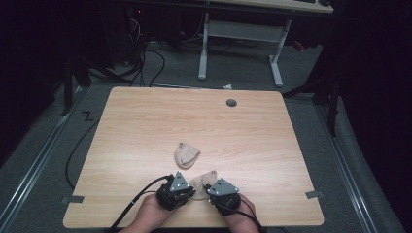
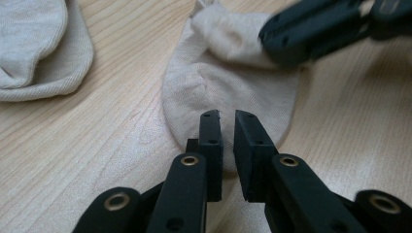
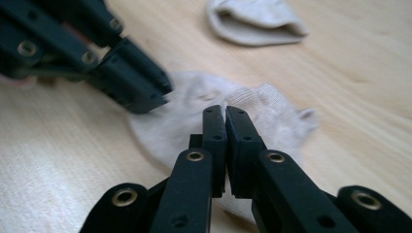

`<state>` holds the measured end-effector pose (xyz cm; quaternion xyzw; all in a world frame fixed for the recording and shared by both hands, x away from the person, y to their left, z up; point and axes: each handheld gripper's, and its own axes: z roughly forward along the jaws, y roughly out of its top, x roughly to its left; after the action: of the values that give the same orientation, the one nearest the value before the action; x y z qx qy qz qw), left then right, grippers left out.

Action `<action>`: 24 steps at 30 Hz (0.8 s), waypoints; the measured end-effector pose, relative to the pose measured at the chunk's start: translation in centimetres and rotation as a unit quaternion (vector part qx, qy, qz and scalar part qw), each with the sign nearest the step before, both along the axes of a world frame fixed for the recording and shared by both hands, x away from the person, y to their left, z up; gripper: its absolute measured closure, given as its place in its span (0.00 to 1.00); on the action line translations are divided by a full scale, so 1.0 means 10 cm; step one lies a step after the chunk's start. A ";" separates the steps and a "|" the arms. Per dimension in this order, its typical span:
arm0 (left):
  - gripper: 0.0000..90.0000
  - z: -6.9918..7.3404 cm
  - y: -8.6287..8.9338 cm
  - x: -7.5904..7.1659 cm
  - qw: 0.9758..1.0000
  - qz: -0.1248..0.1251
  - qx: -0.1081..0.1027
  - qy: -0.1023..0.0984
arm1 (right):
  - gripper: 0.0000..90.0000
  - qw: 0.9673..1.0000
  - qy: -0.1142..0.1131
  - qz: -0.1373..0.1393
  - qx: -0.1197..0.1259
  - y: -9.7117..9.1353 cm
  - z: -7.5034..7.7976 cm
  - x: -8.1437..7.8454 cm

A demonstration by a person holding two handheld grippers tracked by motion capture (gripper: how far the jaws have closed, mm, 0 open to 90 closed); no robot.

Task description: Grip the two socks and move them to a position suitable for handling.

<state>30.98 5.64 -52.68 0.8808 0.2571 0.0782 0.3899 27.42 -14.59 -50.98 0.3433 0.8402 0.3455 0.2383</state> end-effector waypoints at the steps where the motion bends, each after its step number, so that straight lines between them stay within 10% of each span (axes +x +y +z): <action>1: 0.90 0.00 0.00 0.00 1.000 0.000 0.000 0.000 | 0.97 1.000 0.000 0.000 0.000 0.00 0.00 0.00; 18: 0.86 0.01 -0.01 -0.01 1.000 -0.009 0.006 -0.004 | 0.85 0.991 0.020 -0.128 0.023 -0.79 -0.03 0.19; 24: 0.85 0.01 0.00 0.00 1.000 -0.012 0.008 -0.005 | 0.79 0.993 -0.004 -0.112 0.041 -0.79 0.01 0.20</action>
<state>31.02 5.62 -52.58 0.8862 0.2442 0.0800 0.3854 29.37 -22.54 -50.92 0.4429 0.7807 0.3525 0.2649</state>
